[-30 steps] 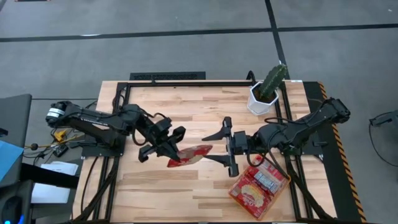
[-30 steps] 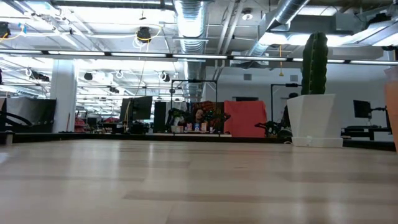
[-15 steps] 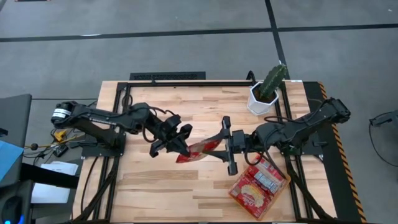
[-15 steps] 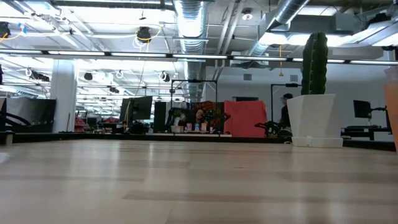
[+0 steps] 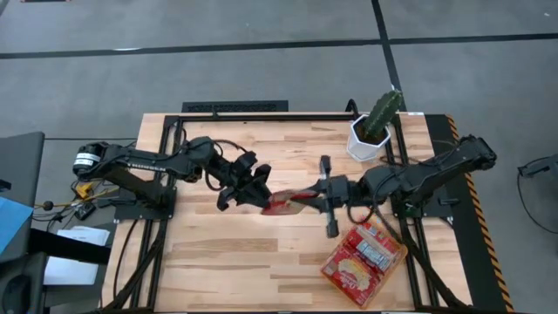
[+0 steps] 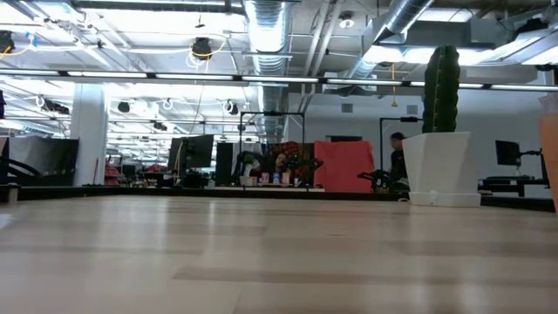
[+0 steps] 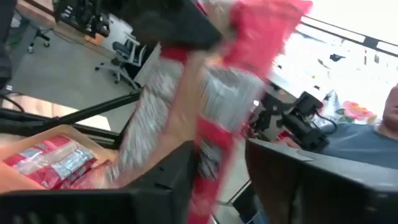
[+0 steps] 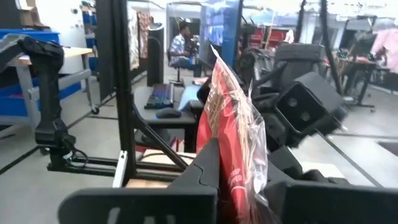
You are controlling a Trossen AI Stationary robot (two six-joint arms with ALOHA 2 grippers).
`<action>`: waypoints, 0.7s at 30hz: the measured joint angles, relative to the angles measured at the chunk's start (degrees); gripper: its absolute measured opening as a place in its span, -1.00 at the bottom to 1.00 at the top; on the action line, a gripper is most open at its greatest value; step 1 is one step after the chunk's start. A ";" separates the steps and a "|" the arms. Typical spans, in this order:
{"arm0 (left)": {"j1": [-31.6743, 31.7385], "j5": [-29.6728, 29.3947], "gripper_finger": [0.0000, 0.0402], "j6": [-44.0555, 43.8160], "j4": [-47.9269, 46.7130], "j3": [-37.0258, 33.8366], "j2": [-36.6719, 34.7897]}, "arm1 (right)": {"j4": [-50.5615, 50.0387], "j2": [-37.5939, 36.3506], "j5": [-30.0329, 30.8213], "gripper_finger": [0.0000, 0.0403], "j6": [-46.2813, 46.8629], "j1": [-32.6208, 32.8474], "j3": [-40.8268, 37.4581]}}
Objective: Sort popcorn bags into baskets
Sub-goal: Put the red popcorn bag into the orange bin
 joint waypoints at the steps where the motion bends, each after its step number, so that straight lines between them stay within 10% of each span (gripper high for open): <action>1: 0.51 0.98 -0.33 -0.41 0.00 0.04 0.00 | -2.12 -1.35 0.08 -0.88 0.99 -0.02 0.00; 13: 3.77 7.48 -0.05 1.81 -11.63 0.04 -0.02 | -54.63 -16.33 -11.21 -0.88 33.65 0.55 -0.13; 21: 3.87 6.63 -0.05 3.69 -15.79 0.04 -0.02 | -58.37 -16.56 -27.80 -0.88 42.89 3.81 -7.37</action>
